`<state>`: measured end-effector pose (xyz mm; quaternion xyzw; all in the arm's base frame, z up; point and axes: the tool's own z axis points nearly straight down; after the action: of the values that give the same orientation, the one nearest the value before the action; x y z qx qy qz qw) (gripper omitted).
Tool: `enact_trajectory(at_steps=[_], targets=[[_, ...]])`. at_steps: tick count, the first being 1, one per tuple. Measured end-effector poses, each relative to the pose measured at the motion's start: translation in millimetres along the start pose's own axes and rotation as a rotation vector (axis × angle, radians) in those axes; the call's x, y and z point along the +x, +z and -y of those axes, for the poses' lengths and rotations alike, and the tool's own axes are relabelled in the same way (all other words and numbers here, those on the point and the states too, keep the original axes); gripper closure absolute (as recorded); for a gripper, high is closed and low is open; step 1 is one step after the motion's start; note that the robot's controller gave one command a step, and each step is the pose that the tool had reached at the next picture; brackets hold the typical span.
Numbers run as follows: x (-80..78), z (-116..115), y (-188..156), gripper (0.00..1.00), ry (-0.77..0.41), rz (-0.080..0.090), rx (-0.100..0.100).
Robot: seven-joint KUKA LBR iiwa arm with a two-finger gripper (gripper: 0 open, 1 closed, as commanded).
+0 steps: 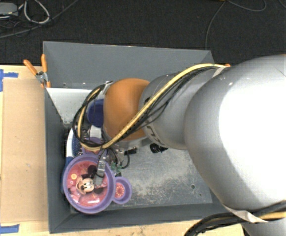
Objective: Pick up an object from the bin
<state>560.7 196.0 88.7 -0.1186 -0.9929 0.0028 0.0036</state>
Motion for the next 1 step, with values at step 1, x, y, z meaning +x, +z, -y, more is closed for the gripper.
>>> enact_trajectory(at_steps=[1], targets=[[5.0,-11.3,-55.0,0.00,0.015,-0.003,0.002]])
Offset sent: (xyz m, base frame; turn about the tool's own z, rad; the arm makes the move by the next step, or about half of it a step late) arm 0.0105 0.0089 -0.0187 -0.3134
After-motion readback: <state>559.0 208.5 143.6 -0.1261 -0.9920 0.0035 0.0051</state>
